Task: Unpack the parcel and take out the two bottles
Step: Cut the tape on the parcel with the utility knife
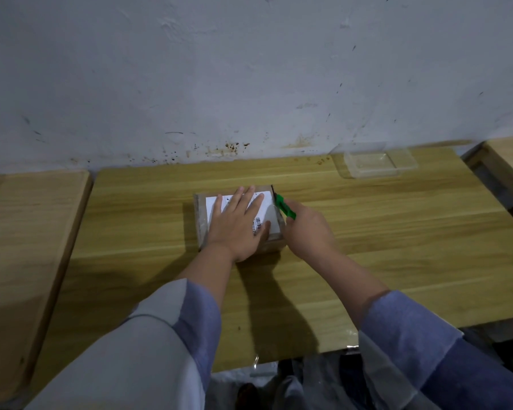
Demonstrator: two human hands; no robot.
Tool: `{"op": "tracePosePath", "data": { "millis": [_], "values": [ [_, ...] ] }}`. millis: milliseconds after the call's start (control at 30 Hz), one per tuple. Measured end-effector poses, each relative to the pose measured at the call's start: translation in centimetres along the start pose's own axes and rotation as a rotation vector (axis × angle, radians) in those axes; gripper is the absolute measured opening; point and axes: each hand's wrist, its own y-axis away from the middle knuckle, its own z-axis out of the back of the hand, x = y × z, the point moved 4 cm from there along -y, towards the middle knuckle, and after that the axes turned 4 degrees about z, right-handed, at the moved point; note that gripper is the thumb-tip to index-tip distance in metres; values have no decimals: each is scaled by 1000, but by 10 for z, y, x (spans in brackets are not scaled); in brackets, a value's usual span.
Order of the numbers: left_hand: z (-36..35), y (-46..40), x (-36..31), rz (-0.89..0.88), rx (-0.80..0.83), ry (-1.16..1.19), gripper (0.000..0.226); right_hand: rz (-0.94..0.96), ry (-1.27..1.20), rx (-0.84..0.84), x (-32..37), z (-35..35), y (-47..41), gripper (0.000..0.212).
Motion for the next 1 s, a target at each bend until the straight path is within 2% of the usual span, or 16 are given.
{"op": "tracePosePath", "data": {
  "millis": [1000],
  "values": [
    [2, 7, -5, 13, -14, 24, 64, 3, -61, 12, -34, 8, 75, 49]
  ]
}}
